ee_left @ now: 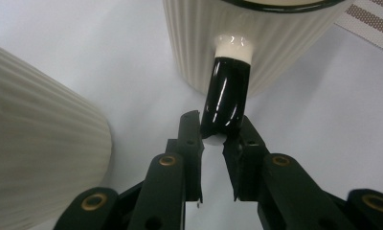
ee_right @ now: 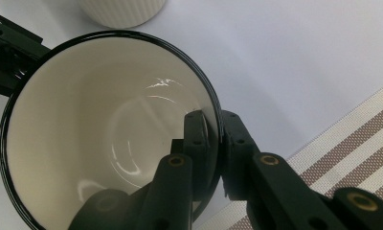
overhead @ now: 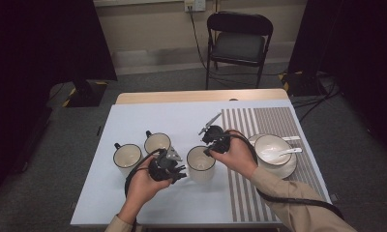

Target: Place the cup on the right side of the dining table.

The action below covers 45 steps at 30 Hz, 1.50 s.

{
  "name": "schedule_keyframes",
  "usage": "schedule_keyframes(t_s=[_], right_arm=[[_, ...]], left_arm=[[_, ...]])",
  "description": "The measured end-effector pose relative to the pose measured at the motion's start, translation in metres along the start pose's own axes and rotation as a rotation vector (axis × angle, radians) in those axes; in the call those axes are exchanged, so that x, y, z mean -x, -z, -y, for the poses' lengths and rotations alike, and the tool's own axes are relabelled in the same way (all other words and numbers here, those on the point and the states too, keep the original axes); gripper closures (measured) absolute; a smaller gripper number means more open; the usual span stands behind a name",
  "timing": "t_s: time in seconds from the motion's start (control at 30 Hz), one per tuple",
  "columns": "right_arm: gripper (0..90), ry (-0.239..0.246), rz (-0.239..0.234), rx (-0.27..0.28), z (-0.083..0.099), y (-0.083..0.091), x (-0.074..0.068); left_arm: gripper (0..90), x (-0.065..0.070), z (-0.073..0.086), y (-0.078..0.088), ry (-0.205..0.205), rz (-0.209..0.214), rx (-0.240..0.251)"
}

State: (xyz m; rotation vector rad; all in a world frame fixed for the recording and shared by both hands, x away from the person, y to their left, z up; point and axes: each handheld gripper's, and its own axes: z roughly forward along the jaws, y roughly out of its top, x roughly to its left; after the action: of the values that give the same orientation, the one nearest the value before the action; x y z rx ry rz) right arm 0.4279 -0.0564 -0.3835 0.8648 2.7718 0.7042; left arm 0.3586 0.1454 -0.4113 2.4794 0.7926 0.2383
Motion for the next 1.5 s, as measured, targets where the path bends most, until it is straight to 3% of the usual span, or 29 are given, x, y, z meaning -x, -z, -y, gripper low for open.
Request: schedule_keyframes(t_s=[0.73,1.5], right_arm=[[83.7,0.028,0.021,-0.015,-0.008,0.014,0.01],[83.8,0.007,0.05,-0.039,-0.014,0.029,0.031]], left_arm=[[77.5,-0.002,-0.019,0.006,-0.037,-0.027,0.002],[77.6,-0.01,-0.051,0.003,-0.059,-0.032,-0.024]])
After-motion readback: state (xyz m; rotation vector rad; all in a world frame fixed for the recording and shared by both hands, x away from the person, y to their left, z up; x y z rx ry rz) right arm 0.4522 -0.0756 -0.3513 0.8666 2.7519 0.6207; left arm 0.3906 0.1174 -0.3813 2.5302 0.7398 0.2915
